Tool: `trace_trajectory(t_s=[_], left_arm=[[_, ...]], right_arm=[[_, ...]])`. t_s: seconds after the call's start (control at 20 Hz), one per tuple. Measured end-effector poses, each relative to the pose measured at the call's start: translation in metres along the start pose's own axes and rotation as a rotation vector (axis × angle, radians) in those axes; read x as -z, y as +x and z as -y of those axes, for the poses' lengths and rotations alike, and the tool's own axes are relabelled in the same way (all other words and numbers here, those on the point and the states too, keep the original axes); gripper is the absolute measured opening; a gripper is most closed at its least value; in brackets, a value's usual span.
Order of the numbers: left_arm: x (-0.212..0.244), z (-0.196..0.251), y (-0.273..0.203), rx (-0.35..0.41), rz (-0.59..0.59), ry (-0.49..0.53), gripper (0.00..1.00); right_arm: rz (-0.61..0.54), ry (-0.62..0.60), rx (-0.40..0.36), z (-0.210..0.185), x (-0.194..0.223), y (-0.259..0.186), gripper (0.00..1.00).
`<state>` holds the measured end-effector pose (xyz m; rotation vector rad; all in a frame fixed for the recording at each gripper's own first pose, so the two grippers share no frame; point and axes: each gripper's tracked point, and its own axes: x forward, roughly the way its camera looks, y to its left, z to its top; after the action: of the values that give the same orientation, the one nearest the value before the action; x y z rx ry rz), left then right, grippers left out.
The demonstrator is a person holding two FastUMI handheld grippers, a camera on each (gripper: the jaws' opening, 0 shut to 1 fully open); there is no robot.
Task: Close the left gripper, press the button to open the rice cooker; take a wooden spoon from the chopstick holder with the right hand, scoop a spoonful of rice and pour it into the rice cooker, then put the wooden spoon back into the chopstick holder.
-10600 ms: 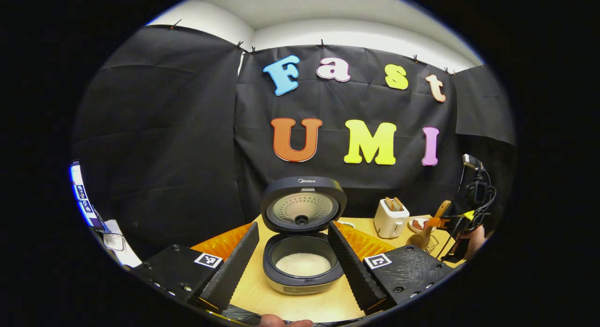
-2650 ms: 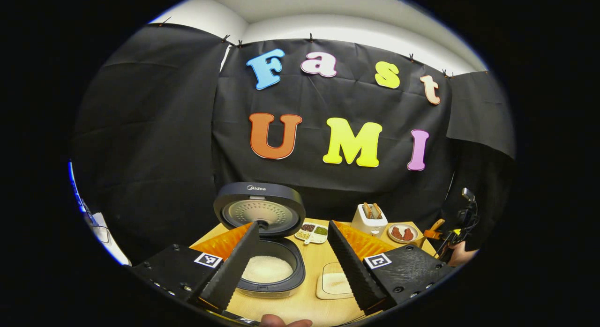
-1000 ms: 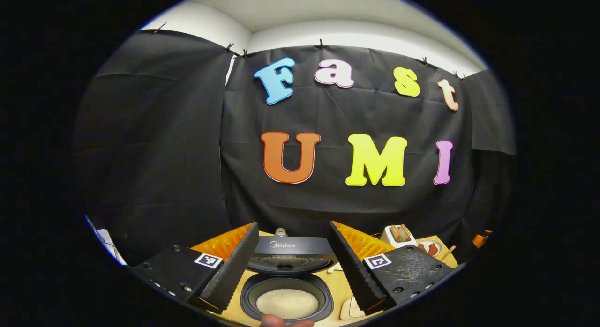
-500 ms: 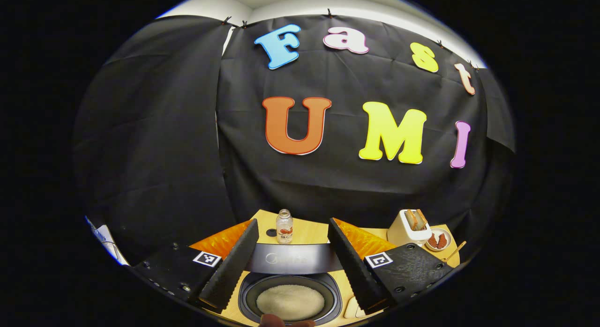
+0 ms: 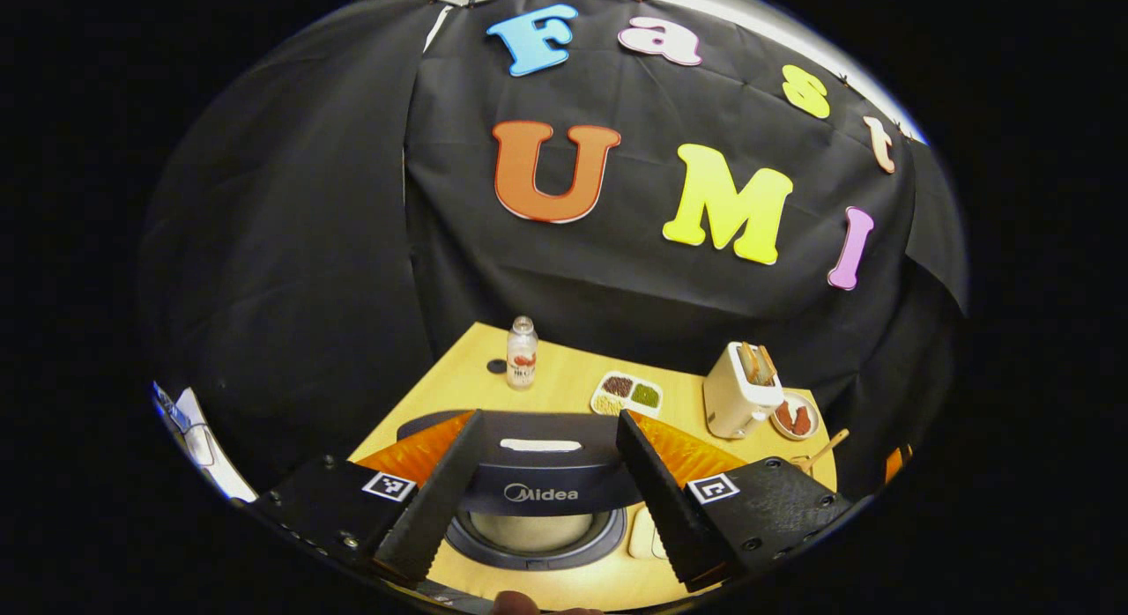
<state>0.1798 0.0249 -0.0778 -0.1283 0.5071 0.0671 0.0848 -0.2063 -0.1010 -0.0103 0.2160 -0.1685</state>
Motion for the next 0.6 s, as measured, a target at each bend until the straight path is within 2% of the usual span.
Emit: trace_trajectory(t_s=[0.3, 0.6], left_arm=[[0.076, -0.002, -0.004, 0.004, -0.139, -0.011, 0.97], [0.136, -0.01, 0.017, 0.013, -0.272, -0.08, 0.95]], right_arm=[[-0.028, -0.048, -0.052, -0.024, 0.008, 0.001, 1.0], [-0.041, -0.044, -0.07, -0.036, 0.009, 0.003, 0.99]])
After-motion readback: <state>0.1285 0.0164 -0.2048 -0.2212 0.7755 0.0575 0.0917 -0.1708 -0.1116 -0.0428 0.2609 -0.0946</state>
